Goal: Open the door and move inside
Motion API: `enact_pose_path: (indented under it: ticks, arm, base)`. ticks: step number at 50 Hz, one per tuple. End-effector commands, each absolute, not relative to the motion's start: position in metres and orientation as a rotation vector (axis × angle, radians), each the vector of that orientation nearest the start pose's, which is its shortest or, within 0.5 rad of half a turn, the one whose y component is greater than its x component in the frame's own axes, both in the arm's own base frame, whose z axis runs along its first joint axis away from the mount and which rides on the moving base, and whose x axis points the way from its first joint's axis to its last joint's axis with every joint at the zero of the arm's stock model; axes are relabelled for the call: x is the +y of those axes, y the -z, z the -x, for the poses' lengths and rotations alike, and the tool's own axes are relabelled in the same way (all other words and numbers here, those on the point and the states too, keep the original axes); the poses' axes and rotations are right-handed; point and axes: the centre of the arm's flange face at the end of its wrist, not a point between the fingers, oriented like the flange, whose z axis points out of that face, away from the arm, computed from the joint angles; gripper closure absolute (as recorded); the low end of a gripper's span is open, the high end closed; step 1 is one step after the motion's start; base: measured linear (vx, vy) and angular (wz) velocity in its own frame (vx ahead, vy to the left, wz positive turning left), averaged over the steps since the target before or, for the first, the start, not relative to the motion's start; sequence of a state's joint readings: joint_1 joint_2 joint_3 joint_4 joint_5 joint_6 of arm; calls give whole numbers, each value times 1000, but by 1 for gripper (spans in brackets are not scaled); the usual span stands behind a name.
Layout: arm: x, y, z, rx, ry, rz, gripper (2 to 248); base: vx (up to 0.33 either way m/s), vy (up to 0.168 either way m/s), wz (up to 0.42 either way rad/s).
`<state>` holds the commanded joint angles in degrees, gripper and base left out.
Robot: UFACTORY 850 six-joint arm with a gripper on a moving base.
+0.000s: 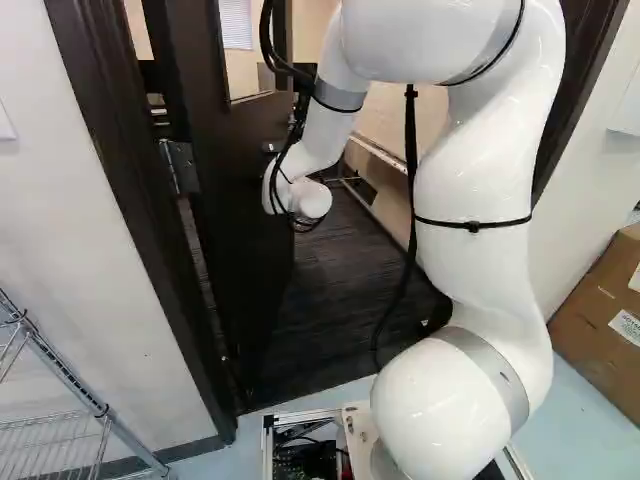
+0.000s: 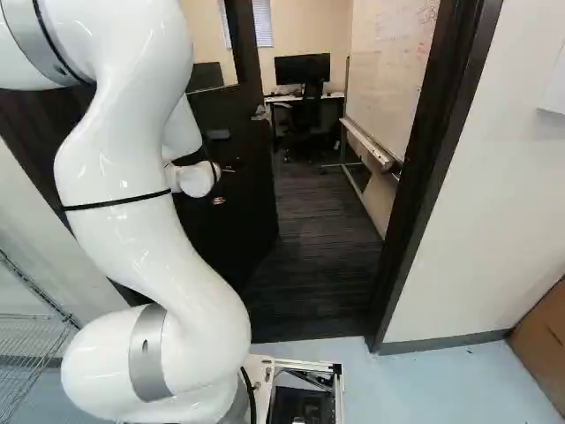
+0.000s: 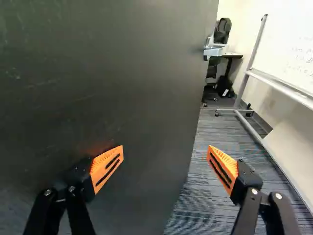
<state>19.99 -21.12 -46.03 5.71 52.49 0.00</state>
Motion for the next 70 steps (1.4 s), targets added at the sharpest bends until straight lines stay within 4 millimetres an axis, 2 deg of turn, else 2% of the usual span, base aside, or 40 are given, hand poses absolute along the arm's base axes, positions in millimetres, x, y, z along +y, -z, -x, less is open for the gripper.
enact_pose_path:
  ticks: [41, 70]
  arm:
    - [228, -381, -530, -423, 1805, 2216, 3]
    - [239, -381, -529, -553, 1787, 2170, 3]
  base:
    - [0, 0, 0]
    - [0, 0, 0]
